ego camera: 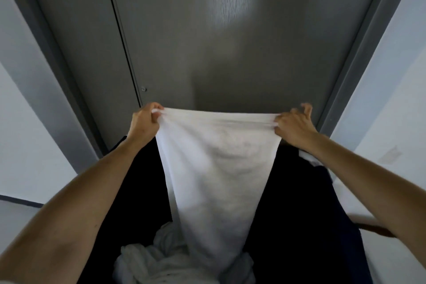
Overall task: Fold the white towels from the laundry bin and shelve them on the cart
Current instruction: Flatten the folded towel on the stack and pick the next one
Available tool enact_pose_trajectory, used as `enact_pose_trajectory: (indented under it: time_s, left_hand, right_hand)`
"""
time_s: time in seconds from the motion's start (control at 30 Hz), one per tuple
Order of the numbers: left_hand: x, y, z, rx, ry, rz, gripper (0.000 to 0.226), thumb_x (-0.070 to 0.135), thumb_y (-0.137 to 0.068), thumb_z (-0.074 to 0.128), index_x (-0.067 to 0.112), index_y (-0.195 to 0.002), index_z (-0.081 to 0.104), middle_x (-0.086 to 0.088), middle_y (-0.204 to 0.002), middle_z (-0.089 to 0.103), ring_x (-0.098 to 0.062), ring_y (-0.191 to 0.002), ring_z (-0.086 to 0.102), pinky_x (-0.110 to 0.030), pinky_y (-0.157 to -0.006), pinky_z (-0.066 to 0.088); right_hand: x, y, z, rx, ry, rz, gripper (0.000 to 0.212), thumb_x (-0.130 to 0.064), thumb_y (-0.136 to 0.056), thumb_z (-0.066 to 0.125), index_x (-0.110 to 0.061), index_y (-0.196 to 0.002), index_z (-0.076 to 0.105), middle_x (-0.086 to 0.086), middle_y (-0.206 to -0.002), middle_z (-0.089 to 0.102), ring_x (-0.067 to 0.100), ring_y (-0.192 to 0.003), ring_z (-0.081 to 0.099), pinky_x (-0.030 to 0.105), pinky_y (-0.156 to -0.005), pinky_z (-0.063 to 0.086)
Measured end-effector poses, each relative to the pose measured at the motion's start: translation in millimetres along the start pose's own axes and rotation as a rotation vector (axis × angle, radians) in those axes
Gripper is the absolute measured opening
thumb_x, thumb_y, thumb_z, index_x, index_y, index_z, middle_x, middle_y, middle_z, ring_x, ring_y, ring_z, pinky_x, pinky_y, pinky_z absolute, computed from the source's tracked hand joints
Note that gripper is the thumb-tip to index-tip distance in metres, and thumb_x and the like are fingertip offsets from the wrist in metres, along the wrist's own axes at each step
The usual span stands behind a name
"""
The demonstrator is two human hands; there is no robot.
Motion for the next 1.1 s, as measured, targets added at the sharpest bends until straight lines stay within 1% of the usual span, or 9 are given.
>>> enact_pose_trajectory:
  time_s: [0.1,0.2,0.27,0.33,0.43,0.57,0.77,0.97,1.1]
  left_hand:
    - [3.8,-11.5,1.8,-0.047,-0.036,-0.018,0.025,0.003,-0.093,0.045,0.005,-0.113,0.06,-0.022,-0.107,0.064,-0.036,-0.1,0.06,-0.032,-0.079,0.043]
    - [-2.5,-2.7,14.2,-0.212,-0.14,0.011,0.026,0.001,-0.09,0.049,0.002,-0.113,0.06,-0.022,-0.11,0.065,-0.035,-0.104,0.06,-0.03,-0.082,0.041]
    - [10.0,-10.8,4.7,-0.16,-0.093,0.012,0.028,-0.001,-0.087,0.049,0.003,-0.113,0.06,-0.022,-0.11,0.065,-0.035,-0.104,0.06,-0.031,-0.082,0.043]
    - [29.8,-31.0,-15.1,0.016,-0.007,-0.023,0.031,0.0,-0.088,0.045,0.006,-0.114,0.06,-0.021,-0.11,0.064,-0.035,-0.103,0.059,-0.032,-0.079,0.043]
    - [42.7,-43.4,-25.4,0.107,0.029,-0.057,0.029,0.005,-0.091,0.041,0.008,-0.115,0.057,-0.021,-0.11,0.063,-0.037,-0.1,0.059,-0.034,-0.077,0.044]
    - [28.8,-30.5,-19.3,-0.021,-0.095,-0.03,0.032,0.002,-0.09,0.042,0.009,-0.118,0.057,-0.022,-0.113,0.063,-0.038,-0.104,0.057,-0.036,-0.082,0.045]
    - [60.8,-56.3,-51.6,0.087,0.024,-0.008,0.03,0.004,-0.093,0.04,0.008,-0.118,0.056,-0.02,-0.113,0.062,-0.036,-0.105,0.056,-0.028,-0.074,0.038]
    - [43.3,-34.5,-41.1,-0.012,-0.035,-0.014,0.026,0.004,-0.091,0.043,0.01,-0.111,0.059,-0.018,-0.108,0.064,-0.035,-0.101,0.057,-0.03,-0.077,0.041]
    - [40.0,-33.3,-38.2,-0.013,-0.02,-0.034,0.025,0.007,-0.092,0.042,0.017,-0.108,0.057,-0.013,-0.102,0.064,-0.033,-0.095,0.057,-0.032,-0.073,0.041]
  right_hand:
    - [8.1,-9.7,-11.6,0.047,0.033,0.045,0.027,-0.03,-0.095,0.043,-0.014,-0.109,0.06,0.003,-0.113,0.059,0.026,-0.112,0.051,0.042,-0.104,0.001]
    - [-2.6,-0.2,8.3,-0.086,-0.075,0.017,0.031,-0.034,-0.097,0.043,-0.016,-0.115,0.059,0.005,-0.118,0.057,0.022,-0.116,0.053,0.043,-0.111,0.014]
    - [7.5,-9.2,-1.7,-0.066,-0.198,0.023,0.032,-0.03,-0.096,0.047,-0.007,-0.115,0.059,0.013,-0.119,0.057,0.028,-0.115,0.053,0.039,-0.104,0.03]
    - [26.5,-28.3,-30.5,0.125,-0.388,0.057,0.028,-0.019,-0.091,0.055,0.005,-0.104,0.06,0.023,-0.106,0.057,0.035,-0.099,0.056,0.037,-0.085,0.041]
    - [41.9,-32.9,-59.2,0.346,-0.622,0.184,0.015,-0.004,-0.083,0.06,0.011,-0.085,0.058,0.018,-0.084,0.048,0.027,-0.075,0.048,0.029,-0.066,0.035]
    - [22.3,-24.6,-39.7,0.123,-0.423,0.002,0.019,-0.008,-0.083,0.062,0.01,-0.09,0.062,0.023,-0.098,0.058,0.035,-0.094,0.058,0.035,-0.077,0.041]
    - [48.4,-31.3,-85.6,0.369,-0.616,0.139,0.021,-0.003,-0.08,0.065,0.009,-0.096,0.058,0.025,-0.103,0.053,0.036,-0.092,0.054,0.034,-0.075,0.04]
    - [32.5,-20.8,-50.6,0.155,-0.633,0.099,0.047,0.0,-0.081,0.063,-0.002,-0.126,0.049,0.022,-0.122,0.05,0.037,-0.108,0.051,0.035,-0.09,0.043]
    - [30.5,-18.7,-48.2,0.103,-0.549,0.123,0.019,-0.005,-0.085,0.06,0.001,-0.102,0.064,0.023,-0.108,0.053,0.031,-0.089,0.05,0.027,-0.072,0.035]
Point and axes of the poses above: each hand's wrist, its own y-axis away from the middle knuckle, its own z-axis out of the palm, x = y × z, the point moved 4 cm from there along -y, towards the middle knuckle
